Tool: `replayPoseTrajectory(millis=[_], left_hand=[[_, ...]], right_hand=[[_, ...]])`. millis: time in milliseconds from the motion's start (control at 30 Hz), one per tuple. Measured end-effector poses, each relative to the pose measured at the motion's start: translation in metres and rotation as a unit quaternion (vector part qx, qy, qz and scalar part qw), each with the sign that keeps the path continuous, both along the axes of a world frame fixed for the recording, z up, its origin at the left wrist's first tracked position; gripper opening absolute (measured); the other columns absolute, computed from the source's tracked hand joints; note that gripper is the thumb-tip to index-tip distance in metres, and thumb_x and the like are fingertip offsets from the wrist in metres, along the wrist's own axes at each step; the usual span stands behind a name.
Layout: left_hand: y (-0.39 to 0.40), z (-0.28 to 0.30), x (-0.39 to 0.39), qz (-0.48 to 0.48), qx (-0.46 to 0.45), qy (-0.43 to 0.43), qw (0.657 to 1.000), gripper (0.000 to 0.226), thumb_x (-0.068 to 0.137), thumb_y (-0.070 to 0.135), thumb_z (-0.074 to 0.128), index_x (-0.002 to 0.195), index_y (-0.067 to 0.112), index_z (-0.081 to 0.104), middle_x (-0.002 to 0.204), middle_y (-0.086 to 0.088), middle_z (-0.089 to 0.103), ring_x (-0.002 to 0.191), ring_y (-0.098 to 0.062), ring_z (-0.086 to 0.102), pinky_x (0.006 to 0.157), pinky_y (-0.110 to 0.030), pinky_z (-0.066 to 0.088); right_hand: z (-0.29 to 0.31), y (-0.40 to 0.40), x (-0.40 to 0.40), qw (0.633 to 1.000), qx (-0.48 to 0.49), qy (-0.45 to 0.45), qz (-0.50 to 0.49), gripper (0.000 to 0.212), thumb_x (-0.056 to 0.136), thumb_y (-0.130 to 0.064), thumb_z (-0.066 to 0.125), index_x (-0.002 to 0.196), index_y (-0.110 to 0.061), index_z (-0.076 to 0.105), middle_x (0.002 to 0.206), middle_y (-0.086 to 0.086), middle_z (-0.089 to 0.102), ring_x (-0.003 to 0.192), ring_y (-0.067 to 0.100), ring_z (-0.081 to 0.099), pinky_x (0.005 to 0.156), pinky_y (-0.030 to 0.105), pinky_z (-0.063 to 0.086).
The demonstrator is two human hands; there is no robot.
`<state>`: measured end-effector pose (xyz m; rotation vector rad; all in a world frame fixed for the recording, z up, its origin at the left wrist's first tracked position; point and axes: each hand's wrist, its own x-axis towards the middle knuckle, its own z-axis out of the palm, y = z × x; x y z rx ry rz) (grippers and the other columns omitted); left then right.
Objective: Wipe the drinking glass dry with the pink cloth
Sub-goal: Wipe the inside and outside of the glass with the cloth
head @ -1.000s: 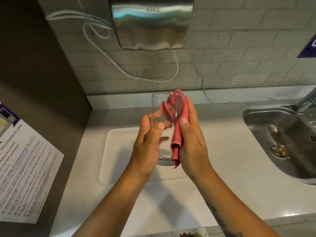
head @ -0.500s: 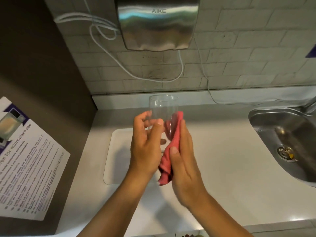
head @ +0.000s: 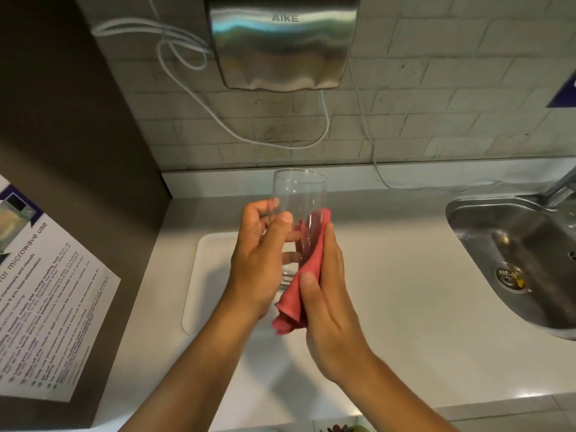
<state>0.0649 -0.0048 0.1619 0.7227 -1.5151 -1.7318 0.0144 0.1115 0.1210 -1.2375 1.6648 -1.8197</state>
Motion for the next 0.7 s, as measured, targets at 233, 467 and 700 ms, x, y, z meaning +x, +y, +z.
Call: replayPoseTrajectory(millis=[233, 467, 700], left_hand=[[0.006, -0.006, -0.003, -0.039, 0.028, 0.002, 0.999, 0.026, 0.094, 0.041, 0.053, 0.117, 0.03, 0.06, 0.103, 0.009, 0.08, 0.088, -0.008, 0.08, 0.062, -0.027, 0.061], [-0.006, -0.004, -0.005, -0.01, 0.023, 0.002, 1.0, 0.029, 0.097, 0.042, 0.055, 0.124, 0.031, 0.058, 0.106, 0.004, 0.076, 0.092, -0.007, 0.079, 0.066, -0.024, 0.062], [0.005, -0.012, -0.004, -0.032, 0.041, -0.004, 0.999, 0.047, 0.08, 0.06, 0.062, 0.121, 0.039, 0.06, 0.113, 0.004, 0.075, 0.096, -0.008, 0.079, 0.068, -0.026, 0.062]], right_hand=[[0.035, -0.021, -0.037, 0.992, -0.031, -0.118, -0.028, 0.054, 0.111, -0.03, 0.033, 0.165, -0.033, 0.034, 0.159, -0.01, 0.059, 0.146, 0.01, 0.06, 0.123, 0.052, 0.049], [0.008, -0.009, -0.012, 0.999, 0.03, -0.014, 0.003, 0.067, 0.112, -0.026, 0.035, 0.172, -0.032, 0.005, 0.178, -0.024, 0.017, 0.166, -0.002, 0.021, 0.136, 0.033, 0.026], [0.033, -0.027, -0.044, 0.999, -0.004, -0.046, -0.014, 0.068, 0.113, -0.025, 0.035, 0.175, -0.022, 0.006, 0.181, -0.01, 0.022, 0.163, 0.006, 0.035, 0.132, 0.032, 0.034]])
